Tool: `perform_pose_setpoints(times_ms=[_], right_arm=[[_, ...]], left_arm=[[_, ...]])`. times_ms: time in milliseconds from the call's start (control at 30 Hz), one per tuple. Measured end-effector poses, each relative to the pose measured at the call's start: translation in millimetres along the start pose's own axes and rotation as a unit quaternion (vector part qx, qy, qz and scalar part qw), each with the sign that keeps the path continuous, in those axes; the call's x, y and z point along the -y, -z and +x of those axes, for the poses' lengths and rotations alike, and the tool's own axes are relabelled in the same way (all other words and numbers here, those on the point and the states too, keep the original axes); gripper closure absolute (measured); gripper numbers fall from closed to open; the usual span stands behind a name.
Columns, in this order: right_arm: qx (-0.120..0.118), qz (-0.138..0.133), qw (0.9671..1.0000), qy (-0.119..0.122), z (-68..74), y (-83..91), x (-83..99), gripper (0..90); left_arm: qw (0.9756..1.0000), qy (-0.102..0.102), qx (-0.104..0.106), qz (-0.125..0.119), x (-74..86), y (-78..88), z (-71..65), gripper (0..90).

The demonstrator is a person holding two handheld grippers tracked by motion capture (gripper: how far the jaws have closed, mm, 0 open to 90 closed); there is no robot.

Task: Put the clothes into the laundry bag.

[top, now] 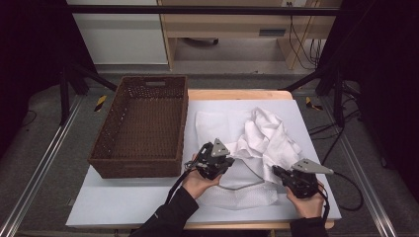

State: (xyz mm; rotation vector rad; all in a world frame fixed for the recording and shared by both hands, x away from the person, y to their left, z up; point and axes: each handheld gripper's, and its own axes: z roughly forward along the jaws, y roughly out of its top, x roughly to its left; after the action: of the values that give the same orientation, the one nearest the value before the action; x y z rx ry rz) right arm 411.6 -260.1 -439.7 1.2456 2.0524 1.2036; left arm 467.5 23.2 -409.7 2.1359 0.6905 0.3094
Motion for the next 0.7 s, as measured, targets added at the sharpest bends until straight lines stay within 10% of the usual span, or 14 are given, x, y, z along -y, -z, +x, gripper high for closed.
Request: perform_pose_setpoints(times_ms=[167, 300, 700], right_arm=[[-0.065, -0.060, 0.9959, 0.020, 18.9, 27.1, -20.4, 89.5], [-0.114, -0.049, 0.9917, 0.033, 43.5, 8.6, -19.3, 89.4], [-0.070, 0.036, 0.9962, 0.037, 70.9, -82.8, 2.9, 85.2]], left_arm=[[1.0000, 0.002, 0.000, 0.004, -6.0, -3.1, -2.9, 89.1], [1.0000, 0.000, -0.001, 0.003, -12.3, -3.1, -6.0, 89.2], [0.9999, 0.010, 0.000, -0.003, -4.8, -6.7, -8.1, 89.2]])
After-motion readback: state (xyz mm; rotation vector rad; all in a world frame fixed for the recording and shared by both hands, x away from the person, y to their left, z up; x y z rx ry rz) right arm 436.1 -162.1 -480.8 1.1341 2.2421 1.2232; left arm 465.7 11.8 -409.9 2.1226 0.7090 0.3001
